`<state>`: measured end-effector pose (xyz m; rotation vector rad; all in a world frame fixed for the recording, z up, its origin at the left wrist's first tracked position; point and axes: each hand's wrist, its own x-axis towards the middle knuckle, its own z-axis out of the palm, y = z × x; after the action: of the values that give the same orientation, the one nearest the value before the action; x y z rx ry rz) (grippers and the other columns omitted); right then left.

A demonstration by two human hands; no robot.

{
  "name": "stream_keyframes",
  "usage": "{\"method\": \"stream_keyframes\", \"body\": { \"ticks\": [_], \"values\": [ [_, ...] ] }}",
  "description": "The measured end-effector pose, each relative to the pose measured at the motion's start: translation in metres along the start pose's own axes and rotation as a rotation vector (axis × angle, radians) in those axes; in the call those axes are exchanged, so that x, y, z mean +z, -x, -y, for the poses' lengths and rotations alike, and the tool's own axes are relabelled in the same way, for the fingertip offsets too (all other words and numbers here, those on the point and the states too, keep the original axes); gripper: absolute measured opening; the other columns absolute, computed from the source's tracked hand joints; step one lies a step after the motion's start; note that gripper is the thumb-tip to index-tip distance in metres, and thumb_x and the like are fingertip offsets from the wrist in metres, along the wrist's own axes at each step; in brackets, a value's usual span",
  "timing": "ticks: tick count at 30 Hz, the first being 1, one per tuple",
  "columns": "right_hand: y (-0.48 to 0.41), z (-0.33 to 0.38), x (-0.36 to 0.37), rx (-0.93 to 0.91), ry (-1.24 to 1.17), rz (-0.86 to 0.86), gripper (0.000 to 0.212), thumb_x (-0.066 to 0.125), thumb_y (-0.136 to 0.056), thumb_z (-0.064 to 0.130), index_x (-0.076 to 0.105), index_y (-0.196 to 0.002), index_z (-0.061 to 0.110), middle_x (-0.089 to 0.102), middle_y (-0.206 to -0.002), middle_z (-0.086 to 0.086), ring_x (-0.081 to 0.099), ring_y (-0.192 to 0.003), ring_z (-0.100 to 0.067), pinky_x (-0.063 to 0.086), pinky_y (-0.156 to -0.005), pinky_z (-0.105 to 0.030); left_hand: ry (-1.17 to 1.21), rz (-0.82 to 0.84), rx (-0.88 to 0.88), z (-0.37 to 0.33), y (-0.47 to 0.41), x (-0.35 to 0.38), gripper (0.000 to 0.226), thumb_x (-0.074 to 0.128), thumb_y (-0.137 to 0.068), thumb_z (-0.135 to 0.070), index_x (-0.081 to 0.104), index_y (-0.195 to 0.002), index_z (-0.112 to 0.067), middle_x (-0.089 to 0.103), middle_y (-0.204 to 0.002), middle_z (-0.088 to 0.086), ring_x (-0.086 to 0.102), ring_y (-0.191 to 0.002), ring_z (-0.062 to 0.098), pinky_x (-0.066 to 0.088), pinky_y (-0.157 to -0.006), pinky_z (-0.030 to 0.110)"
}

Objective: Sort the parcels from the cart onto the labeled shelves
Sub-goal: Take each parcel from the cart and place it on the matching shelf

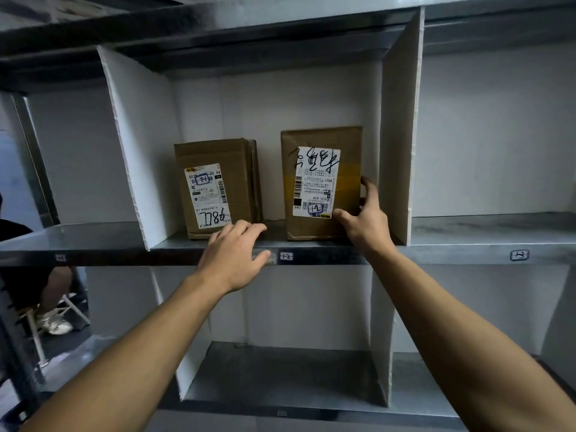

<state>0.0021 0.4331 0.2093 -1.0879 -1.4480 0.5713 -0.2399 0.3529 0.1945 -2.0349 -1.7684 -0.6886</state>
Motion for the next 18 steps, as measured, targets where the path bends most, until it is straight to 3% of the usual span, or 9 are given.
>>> {"method": "stream_keyframes", "body": {
  "ticks": [18],
  "values": [
    [-0.002, 0.005, 0.016, 0.012, 0.007, -0.06, 0.087, 0.079, -0.086, 0.029, 0.023, -0.153, 0.032, 0.049, -0.146, -0.008, 0.049, -0.134, -0.033, 0.042, -0.11, -0.05, -0.015, -0.02, 0.003, 0.004, 0.004, 0.007, 0.053, 0.051, -0.094, -0.048, 0.041, -0.142, -0.028, 0.048, -0.136, -0.006, 0.042, -0.125, 0.017, 0.035, -0.106, 0.04]
  ]
}}
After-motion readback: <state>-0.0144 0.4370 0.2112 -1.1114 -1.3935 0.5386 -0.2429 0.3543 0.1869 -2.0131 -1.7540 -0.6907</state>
